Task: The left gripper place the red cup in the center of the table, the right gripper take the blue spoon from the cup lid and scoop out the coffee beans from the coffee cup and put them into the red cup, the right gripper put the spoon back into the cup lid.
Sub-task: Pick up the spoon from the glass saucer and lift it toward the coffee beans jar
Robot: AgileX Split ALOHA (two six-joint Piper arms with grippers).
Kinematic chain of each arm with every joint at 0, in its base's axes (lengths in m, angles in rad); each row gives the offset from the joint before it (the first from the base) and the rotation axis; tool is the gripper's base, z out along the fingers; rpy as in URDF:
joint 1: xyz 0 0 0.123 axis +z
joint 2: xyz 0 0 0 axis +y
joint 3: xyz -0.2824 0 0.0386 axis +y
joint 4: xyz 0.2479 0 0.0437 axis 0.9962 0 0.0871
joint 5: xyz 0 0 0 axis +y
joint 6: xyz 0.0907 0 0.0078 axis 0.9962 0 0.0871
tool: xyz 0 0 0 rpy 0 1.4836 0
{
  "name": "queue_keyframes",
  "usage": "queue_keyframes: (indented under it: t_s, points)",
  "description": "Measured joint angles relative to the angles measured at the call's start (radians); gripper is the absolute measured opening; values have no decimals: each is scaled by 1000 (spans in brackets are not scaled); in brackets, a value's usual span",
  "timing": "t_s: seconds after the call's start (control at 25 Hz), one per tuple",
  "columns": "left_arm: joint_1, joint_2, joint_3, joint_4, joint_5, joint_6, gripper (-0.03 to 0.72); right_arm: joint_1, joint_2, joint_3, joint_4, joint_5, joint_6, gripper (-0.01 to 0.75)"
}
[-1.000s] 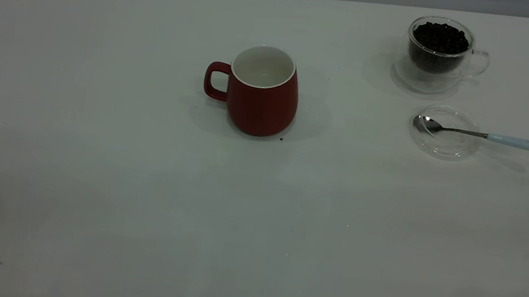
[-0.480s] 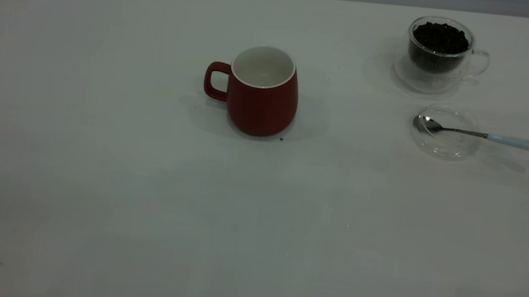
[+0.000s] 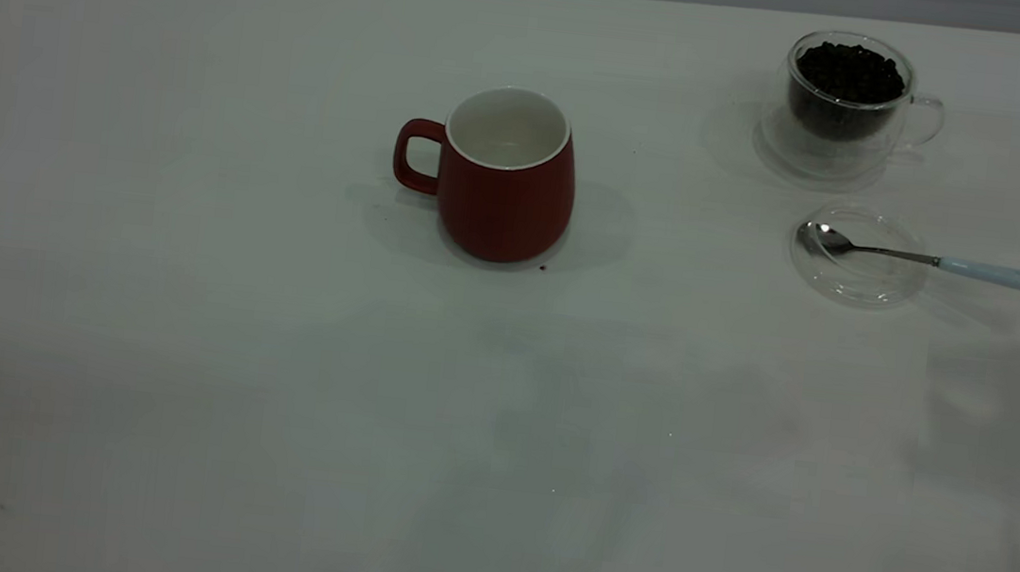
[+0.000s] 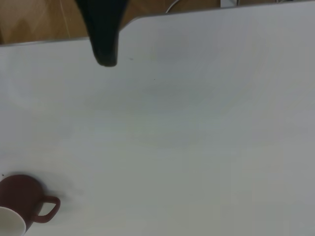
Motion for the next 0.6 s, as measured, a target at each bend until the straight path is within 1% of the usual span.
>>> queue_keyframes:
  t_s: [0.16, 0.24, 0.32, 0.48, 0.6]
  points:
    - [0, 0, 0, 0, 0, 0, 587, 0, 239, -142, 156, 9, -138, 589]
    - [0, 0, 0, 0, 0, 0, 587, -2, 320, -176, 236, 9, -199, 585]
    - [0, 0, 0, 0, 0, 0, 587, -27, 377, -190, 320, 13, -257, 583]
    - [0, 0, 0, 0, 0, 0, 587, -147, 423, -194, 444, 15, -349, 583]
    - [0, 0, 0, 0, 0, 0, 587, -266, 424, -195, 528, 31, -410, 583]
